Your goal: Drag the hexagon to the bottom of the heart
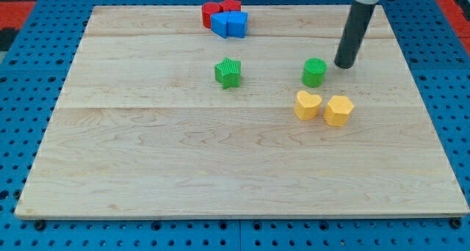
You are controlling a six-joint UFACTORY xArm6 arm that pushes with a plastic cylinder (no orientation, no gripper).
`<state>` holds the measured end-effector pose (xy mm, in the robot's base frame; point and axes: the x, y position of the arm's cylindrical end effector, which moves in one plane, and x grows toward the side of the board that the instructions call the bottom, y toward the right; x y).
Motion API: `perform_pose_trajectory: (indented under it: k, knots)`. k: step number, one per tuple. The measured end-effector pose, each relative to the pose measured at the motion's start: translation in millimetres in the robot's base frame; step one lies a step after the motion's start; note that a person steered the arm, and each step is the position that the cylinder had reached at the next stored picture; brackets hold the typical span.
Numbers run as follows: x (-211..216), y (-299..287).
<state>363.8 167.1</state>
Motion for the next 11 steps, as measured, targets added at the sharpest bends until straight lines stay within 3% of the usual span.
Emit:
perform_pose_trajectory:
  k: [2, 3, 4, 5, 6, 7, 11]
  knots:
    - [15.4, -86.4]
    - [17.6, -28.8]
    - [49.2, 32.5]
    - [87.3, 39.3]
    - [99.2, -13.4]
    - [99.2, -51.3]
    - [80.3, -63.2]
